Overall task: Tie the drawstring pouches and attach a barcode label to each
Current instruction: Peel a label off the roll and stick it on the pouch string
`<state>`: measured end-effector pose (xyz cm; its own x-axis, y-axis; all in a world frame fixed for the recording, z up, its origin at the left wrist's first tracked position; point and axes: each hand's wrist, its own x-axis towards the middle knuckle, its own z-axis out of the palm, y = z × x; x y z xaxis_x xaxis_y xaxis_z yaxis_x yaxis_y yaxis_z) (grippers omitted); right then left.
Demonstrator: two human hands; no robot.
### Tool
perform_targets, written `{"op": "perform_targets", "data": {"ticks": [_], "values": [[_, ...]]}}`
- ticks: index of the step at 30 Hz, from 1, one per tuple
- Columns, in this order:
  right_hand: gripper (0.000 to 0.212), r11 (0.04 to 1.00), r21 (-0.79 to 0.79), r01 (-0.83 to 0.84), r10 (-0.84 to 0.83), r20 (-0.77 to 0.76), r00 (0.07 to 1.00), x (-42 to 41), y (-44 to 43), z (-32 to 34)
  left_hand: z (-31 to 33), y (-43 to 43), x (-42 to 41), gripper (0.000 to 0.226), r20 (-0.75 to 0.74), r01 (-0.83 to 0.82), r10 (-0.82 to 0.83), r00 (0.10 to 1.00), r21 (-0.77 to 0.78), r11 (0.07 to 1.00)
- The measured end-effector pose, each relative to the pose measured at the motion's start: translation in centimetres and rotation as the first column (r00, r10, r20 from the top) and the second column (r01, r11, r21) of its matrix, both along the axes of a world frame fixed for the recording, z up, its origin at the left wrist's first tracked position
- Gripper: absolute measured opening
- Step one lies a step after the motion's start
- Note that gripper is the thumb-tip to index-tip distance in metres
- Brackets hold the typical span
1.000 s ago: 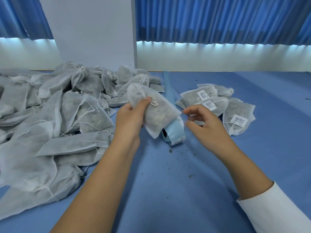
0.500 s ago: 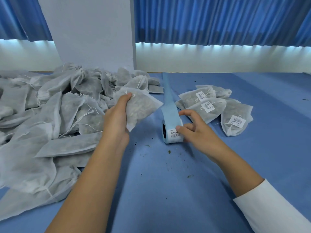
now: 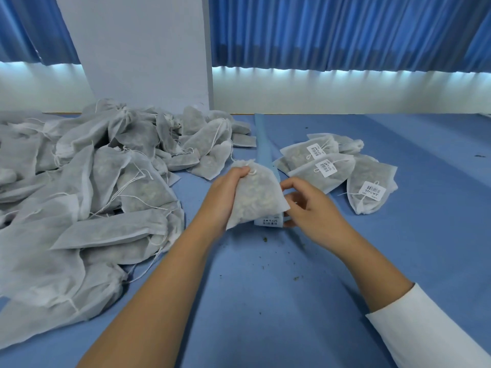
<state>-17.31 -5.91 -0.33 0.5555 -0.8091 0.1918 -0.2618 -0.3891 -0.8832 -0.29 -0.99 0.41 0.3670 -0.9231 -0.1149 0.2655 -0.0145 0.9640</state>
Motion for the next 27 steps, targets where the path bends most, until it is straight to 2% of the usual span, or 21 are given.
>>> {"op": "perform_targets", "data": {"ticks": [3, 5, 9, 14, 21, 27], "values": [[0.013, 0.976, -0.216, 0.024, -0.05, -0.117, 0.992, -0.4, -0.1, -0.1, 0.0, 0.1, 0.6, 0.063, -0.046, 0.037, -0.037, 0.998, 0.012, 0.999], [0.019, 0.956, -0.294, 0.022, -0.067, -0.144, 0.987, -0.5, -0.2, 0.0, 0.0, 0.2, 1.1, 0.056, -0.069, 0.048, -0.048, 0.996, 0.002, 0.999], [0.022, 0.937, -0.346, 0.043, -0.088, -0.116, 0.989, -0.7, -0.4, 0.0, -0.1, 0.5, 1.6, 0.037, -0.112, 0.074, -0.075, 0.991, -0.007, 0.997], [0.023, 0.87, -0.489, 0.069, -0.146, -0.12, 0.982, -0.7, -0.1, 0.4, 0.1, 0.5, 1.7, 0.045, -0.078, 0.048, -0.047, 0.996, 0.005, 0.999], [0.014, 0.807, -0.58, 0.11, -0.21, -0.108, 0.972, -1.0, 0.2, 0.7, 0.2, 0.4, 1.6, 0.045, -0.031, 0.062, -0.063, 0.998, -0.004, 0.998], [0.006, 0.834, -0.536, 0.129, -0.235, -0.133, 0.963, -1.0, 0.5, 0.9, 0.1, 0.2, 1.7, 0.044, -0.011, 0.071, -0.071, 0.997, 0.008, 0.997]]}}
